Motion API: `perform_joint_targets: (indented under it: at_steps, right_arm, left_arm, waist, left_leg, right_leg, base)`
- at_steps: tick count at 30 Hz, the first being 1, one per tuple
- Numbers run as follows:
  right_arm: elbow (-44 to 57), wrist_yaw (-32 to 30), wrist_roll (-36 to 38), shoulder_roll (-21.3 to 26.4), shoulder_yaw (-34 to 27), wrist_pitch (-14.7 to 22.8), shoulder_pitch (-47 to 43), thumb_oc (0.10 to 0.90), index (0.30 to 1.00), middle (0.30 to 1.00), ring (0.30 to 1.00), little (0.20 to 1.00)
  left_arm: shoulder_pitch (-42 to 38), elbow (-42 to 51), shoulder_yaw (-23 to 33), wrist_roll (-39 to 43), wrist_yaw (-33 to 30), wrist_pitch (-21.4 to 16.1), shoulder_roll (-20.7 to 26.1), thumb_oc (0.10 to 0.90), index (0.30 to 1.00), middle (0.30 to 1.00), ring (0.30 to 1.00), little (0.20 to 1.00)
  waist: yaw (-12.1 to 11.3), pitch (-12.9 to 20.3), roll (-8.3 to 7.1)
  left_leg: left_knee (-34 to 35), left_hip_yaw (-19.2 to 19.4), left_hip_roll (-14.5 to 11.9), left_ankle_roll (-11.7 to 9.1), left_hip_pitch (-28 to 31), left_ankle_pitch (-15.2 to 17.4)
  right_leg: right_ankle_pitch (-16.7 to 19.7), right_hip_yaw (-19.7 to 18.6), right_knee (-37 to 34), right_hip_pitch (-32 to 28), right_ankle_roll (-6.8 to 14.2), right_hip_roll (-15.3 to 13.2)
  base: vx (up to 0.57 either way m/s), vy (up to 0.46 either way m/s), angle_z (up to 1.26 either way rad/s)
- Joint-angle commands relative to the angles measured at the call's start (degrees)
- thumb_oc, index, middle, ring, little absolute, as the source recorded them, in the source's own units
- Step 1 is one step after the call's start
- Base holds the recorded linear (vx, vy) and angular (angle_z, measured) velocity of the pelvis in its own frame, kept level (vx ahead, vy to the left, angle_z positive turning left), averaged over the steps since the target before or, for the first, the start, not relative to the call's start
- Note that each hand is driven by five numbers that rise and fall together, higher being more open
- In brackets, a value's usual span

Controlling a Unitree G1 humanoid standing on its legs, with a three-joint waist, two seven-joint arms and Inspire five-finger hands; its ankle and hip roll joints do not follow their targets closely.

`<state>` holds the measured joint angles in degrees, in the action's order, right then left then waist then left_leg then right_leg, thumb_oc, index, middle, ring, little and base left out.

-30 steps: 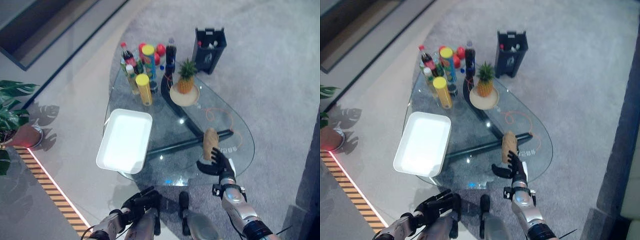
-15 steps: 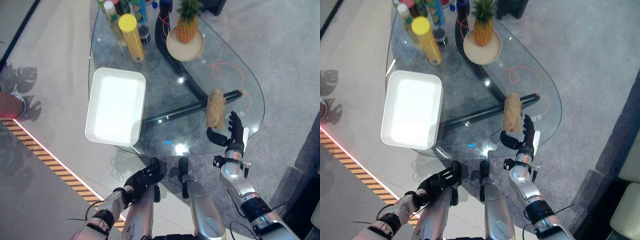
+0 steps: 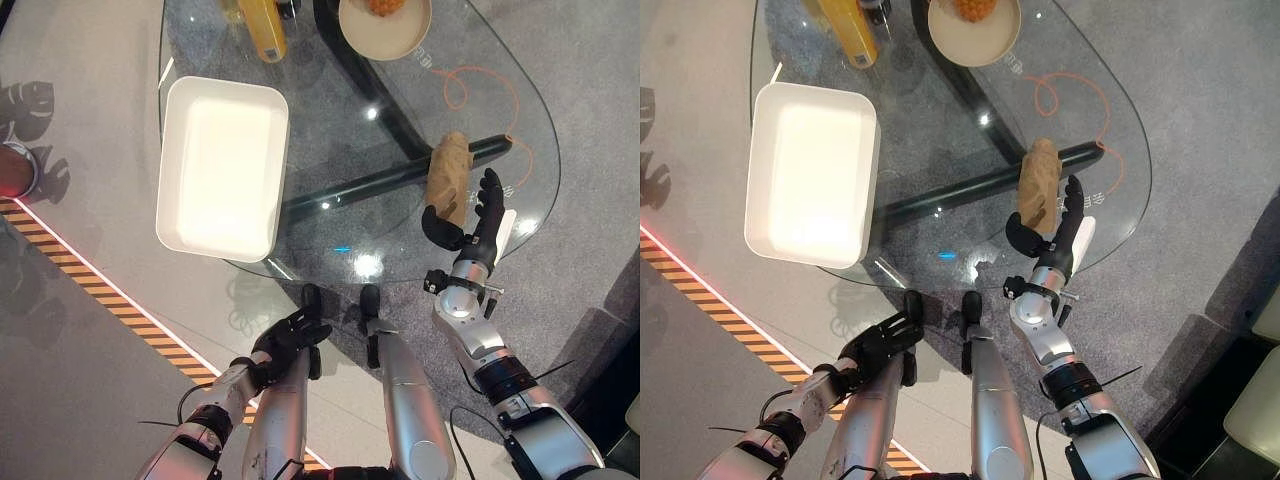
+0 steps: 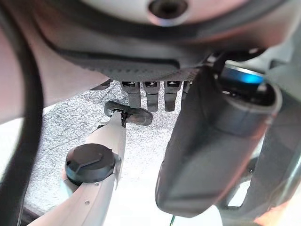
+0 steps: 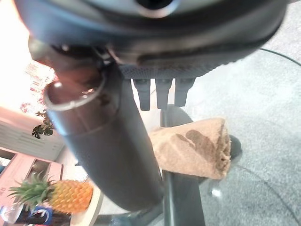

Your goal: Wipe the table with a cloth and put it in the basket.

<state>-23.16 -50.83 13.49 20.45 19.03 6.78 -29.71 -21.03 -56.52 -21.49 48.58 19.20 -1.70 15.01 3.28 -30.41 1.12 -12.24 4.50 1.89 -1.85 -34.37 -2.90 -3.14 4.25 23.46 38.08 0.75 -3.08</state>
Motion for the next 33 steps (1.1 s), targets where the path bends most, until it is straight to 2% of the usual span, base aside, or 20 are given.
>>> perform_joint_targets:
  at_steps: [1,5,11,17,24,33]
  right_arm:
    - [10.08,-5.66,-2.74,2.75,-3.08,1.26,-1.10,0.800,0.900,0.900,0.900,0.900]
    - [9.00,-7.69,-1.99,2.63,-3.48,0.88,-2.07,0.800,0.900,0.900,0.900,0.900]
    - [6.57,-10.71,-1.41,3.33,-3.47,-0.74,-4.87,0.800,0.900,0.900,0.900,0.900]
    - [5.22,-10.45,-1.32,3.69,-3.75,-0.75,-7.01,0.800,0.900,0.900,0.900,0.900]
    - [3.99,-11.90,0.35,4.32,-3.69,-2.20,-8.86,0.800,0.900,0.900,0.900,0.900]
    - [0.00,-12.23,3.08,4.71,-3.31,-1.73,-10.69,0.800,0.900,0.900,0.900,0.900]
  left_arm:
    - [5.21,1.26,-3.56,1.23,-0.21,1.26,-2.30,0.800,0.900,0.900,0.900,0.900]
    - [4.69,2.46,-4.03,1.72,-0.43,0.94,-2.36,0.800,0.900,0.900,0.900,0.900]
    - [4.02,4.94,-3.93,8.93,1.40,0.24,-3.29,0.800,0.900,0.900,0.900,0.900]
    - [3.17,7.35,-4.77,7.65,0.92,-0.84,-3.63,0.800,0.900,0.900,0.900,0.900]
    - [2.20,7.35,-5.14,8.13,-0.06,-0.47,-3.47,0.800,0.900,0.900,0.900,0.900]
    - [1.22,6.48,-4.80,8.82,0.41,-0.55,-3.25,0.800,0.900,0.900,0.900,0.900]
  waist:
    - [0.18,0.62,-0.08]
    - [-0.12,0.62,0.11]
    - [-0.69,0.62,0.62]
    - [-1.28,0.62,0.93]
    - [-1.57,0.62,1.02]
    - [-1.92,0.62,1.52]
  left_leg:
    - [-12.53,-0.56,0.61,1.02,-5.81,6.30]
    - [-12.89,-0.74,0.86,1.13,-7.63,6.11]
    - [-13.36,-1.12,1.14,1.34,-10.81,5.78]
    - [-13.43,-1.61,1.51,1.53,-13.25,5.41]
    - [-14.03,-2.02,1.90,1.60,-15.99,5.28]
    - [-13.94,-2.20,2.22,1.44,-18.23,4.83]
  right_leg:
    - [5.17,0.71,-6.17,1.12,2.76,-1.03]
    - [5.57,0.59,-5.64,3.17,2.98,-1.19]
    - [6.49,0.56,-5.31,6.80,3.23,-1.46]
    - [7.32,0.47,-5.31,9.41,3.55,-1.51]
    - [7.82,0.43,-4.93,12.21,3.84,-1.58]
    - [8.51,0.27,-5.16,14.49,4.13,-1.91]
  base:
    - [0.01,0.022,0.04]
    - [0.01,0.014,0.03]
    - [0.00,0.007,0.01]
    - [0.00,0.002,0.01]
    - [0.00,0.002,0.00]
    - [0.01,0.007,0.01]
